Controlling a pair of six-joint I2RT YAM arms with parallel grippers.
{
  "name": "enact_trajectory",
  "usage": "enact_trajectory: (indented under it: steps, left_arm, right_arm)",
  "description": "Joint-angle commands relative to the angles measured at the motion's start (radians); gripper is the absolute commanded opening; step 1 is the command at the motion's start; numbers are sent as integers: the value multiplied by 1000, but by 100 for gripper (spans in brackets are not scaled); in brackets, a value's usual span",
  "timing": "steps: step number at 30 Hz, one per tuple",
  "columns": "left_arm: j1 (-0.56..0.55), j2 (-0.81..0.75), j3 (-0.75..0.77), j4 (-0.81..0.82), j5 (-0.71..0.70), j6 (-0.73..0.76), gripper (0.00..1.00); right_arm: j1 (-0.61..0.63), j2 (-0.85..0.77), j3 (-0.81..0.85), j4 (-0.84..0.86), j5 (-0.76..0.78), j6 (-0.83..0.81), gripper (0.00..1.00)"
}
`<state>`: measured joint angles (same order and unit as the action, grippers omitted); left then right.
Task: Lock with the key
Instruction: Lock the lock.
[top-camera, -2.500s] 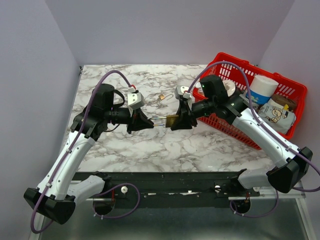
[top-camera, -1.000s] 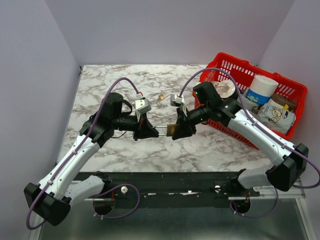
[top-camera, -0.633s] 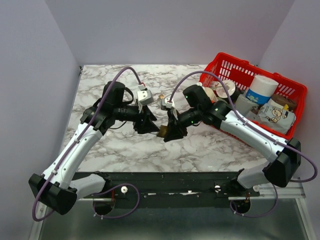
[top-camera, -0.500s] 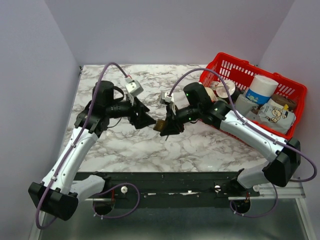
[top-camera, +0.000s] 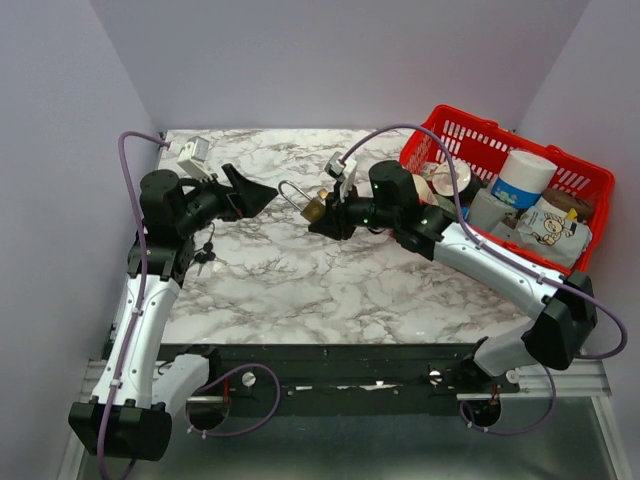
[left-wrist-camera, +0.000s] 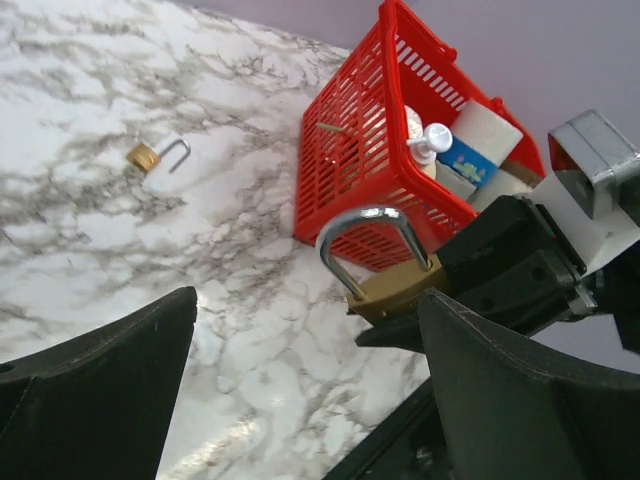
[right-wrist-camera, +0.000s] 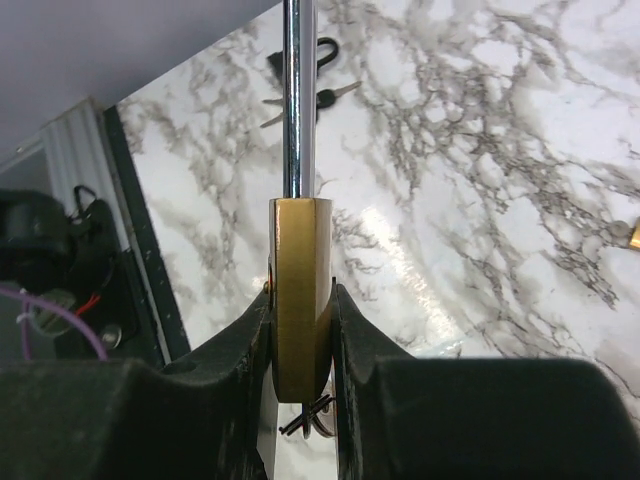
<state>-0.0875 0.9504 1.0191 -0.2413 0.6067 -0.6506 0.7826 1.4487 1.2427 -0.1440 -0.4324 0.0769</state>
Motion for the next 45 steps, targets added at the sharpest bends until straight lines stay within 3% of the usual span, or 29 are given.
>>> enact_trajectory:
  steps: [1,6,19,26,33,37,40,41,42,45]
  left_arm:
    - [-14,-41,-135,177,-119,-340,99]
    - [-49,-15,-157,262,-143,-478,99]
    - [-138,28,-215,298,-191,-575,98]
    - [-184,30,-221,338,-191,-564,81]
    - [-189,31,-240,324,-200,-567,73]
    - [-189,34,-238,329,-200,-564,60]
    - [-189,36,-237,321,-202,-555,31]
    - [-182,34,-237,316,-203,-549,12]
    - [-178,34,-235,312,-193,-547,4]
    - [-150,25,-218,292,-180,-543,0]
  right_arm:
    - [30,55,89,135,159,46,1]
    - [69,79,113,164,237,50,1]
    - [132,134,161,196,300,37,1]
    - [149,157,179,198,317,40,1]
    - [153,168,192,196,337,41,1]
    - [153,167,186,198,330,47,1]
    - [155,167,185,190,304,58,1]
    - [155,167,185,178,293,64,7]
    - [153,164,184,169,282,69,23]
    - [150,141,169,103,255,64,37]
